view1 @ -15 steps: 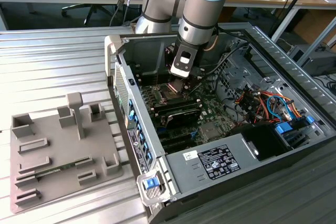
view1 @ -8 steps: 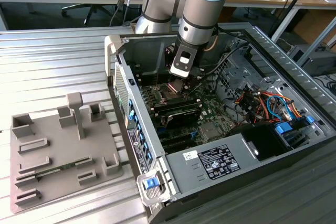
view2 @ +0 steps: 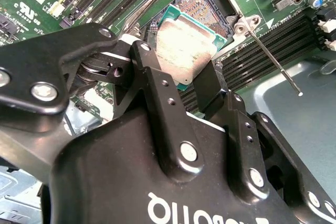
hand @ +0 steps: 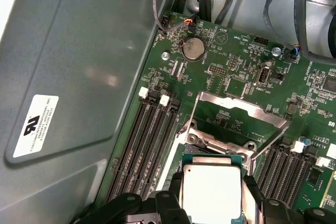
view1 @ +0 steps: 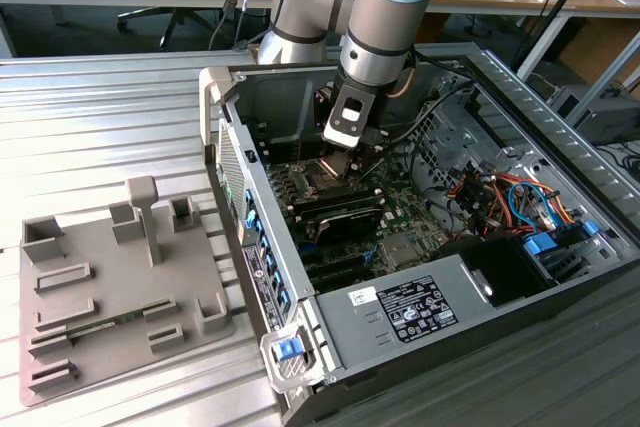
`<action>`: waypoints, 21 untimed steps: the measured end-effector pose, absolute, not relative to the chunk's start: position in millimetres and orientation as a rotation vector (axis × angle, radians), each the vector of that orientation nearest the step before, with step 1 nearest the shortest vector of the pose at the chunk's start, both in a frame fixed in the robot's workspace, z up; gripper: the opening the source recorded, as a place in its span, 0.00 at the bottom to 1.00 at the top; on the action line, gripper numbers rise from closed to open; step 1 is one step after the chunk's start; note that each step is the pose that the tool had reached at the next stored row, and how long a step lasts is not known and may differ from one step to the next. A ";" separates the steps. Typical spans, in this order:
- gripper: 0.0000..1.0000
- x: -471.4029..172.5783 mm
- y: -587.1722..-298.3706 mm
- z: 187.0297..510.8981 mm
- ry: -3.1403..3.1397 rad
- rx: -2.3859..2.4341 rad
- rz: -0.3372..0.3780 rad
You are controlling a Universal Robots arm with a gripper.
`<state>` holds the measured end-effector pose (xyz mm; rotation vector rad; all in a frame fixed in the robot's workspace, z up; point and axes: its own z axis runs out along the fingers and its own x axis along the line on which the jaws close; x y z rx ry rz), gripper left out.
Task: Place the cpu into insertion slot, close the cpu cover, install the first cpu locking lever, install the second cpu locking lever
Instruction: 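Place the cpu into insertion slot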
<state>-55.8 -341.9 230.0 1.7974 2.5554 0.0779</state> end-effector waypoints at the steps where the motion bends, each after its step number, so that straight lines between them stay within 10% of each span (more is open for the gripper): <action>1: 0.53 -55.8 -341.9 230.0 2.555 1.798 0.078; 21: 0.53 -55.8 -341.9 229.1 2.513 1.854 0.077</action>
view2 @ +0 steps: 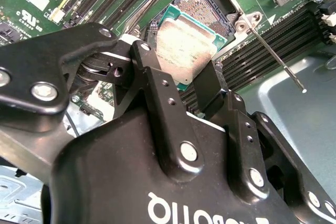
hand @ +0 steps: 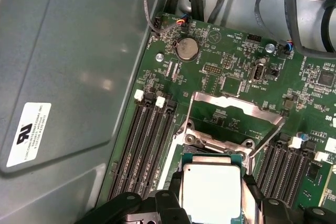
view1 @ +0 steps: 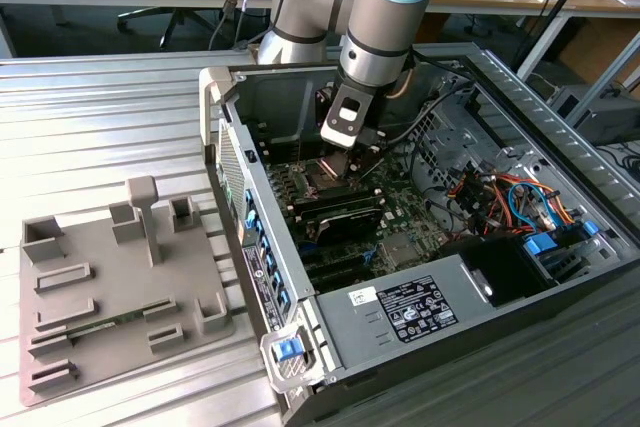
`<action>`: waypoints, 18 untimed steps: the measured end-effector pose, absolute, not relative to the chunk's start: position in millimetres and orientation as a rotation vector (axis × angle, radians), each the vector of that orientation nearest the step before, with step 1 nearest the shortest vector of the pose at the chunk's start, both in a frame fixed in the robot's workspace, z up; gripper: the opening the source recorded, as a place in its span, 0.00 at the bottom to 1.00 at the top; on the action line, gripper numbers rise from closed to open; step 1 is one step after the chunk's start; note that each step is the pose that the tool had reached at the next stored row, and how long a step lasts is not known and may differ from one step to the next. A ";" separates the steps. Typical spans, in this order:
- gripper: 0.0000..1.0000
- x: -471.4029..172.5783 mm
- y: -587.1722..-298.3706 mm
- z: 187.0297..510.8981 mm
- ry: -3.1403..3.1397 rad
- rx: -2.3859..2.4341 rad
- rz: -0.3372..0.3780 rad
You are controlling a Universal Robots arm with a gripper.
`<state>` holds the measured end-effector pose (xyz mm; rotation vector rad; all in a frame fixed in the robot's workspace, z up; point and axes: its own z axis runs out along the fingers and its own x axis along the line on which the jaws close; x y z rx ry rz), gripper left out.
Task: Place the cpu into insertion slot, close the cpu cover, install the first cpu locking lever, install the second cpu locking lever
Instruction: 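Place the cpu into insertion slot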
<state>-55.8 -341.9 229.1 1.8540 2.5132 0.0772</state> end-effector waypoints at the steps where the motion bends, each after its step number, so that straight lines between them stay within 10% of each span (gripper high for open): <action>1: 0.53 -55.8 -341.9 229.1 2.512 1.856 0.077; 18: 0.53 -55.8 -341.9 229.0 2.485 1.890 0.077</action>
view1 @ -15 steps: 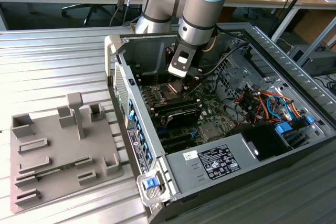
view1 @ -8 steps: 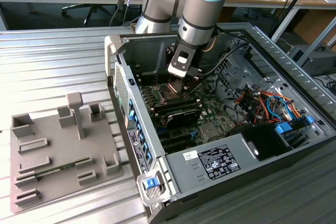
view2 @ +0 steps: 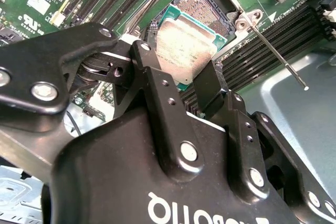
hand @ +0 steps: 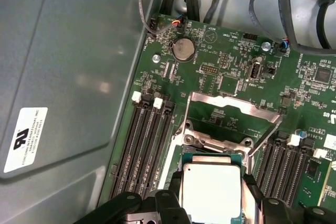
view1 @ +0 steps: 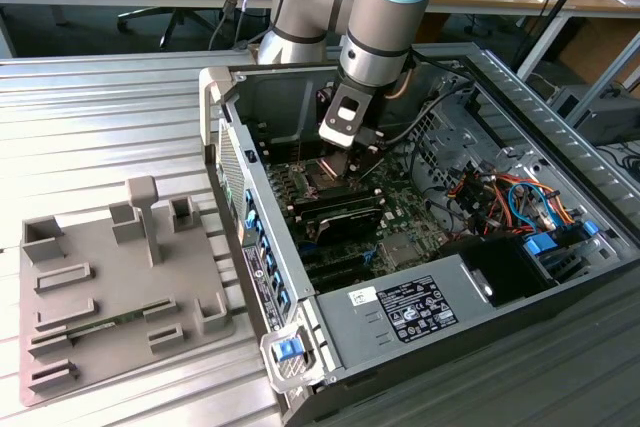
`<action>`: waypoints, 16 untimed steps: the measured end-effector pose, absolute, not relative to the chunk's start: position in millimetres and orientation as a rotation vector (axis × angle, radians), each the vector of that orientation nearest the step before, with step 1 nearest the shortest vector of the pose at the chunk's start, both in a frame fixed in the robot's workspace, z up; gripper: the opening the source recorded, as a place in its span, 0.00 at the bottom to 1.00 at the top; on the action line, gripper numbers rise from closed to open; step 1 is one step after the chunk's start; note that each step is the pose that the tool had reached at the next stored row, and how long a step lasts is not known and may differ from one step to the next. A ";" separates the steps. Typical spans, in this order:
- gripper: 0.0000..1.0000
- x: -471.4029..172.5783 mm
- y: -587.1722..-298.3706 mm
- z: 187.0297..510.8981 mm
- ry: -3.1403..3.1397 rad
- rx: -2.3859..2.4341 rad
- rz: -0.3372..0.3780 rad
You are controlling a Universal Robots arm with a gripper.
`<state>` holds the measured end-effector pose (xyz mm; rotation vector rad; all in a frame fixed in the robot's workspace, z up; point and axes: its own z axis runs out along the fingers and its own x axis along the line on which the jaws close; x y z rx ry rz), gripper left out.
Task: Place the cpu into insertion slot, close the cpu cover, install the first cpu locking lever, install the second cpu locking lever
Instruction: 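Place the cpu into insertion slot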
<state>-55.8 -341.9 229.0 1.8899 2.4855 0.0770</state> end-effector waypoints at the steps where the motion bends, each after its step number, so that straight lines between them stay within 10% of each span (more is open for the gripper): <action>1: 0.53 -55.8 -341.9 228.9 2.482 1.895 0.077; 16: 0.53 -55.8 -341.9 228.4 2.431 1.956 0.075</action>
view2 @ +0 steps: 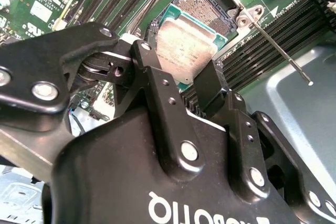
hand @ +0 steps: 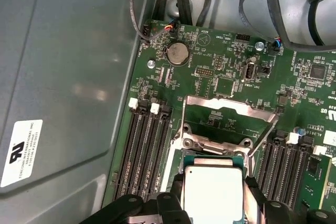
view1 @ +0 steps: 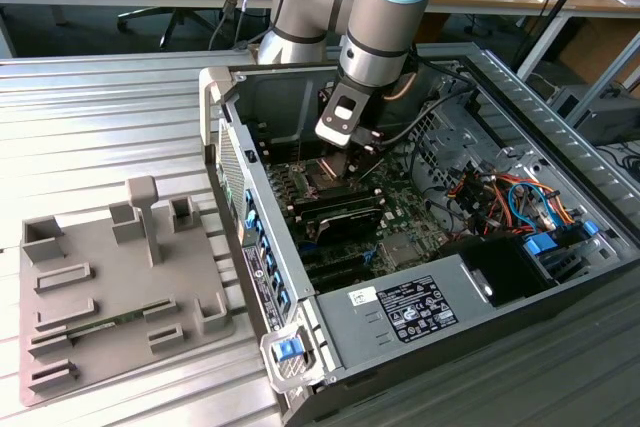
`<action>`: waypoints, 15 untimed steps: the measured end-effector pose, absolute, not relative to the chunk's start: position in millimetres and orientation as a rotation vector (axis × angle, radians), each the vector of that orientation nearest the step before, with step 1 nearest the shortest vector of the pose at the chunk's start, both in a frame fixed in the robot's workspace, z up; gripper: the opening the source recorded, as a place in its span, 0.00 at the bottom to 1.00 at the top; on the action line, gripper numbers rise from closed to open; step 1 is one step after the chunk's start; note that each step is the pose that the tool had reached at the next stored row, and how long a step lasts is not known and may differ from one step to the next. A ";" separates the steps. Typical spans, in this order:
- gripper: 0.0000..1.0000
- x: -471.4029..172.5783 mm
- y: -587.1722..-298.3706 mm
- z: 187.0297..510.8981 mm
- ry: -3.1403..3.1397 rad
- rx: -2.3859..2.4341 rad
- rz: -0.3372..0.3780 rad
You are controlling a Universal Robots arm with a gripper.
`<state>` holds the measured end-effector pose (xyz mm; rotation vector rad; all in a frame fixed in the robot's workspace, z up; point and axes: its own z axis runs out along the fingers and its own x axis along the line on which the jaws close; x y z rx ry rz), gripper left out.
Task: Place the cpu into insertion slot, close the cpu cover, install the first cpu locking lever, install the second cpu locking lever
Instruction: 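Place the cpu into insertion slot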
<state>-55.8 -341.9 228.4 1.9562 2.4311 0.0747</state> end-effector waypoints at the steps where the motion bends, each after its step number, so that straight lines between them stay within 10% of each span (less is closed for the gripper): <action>1: 0.53 -55.8 -341.9 228.4 2.428 1.960 0.074; 15: 0.53 -55.8 -341.9 227.5 2.390 2.005 0.074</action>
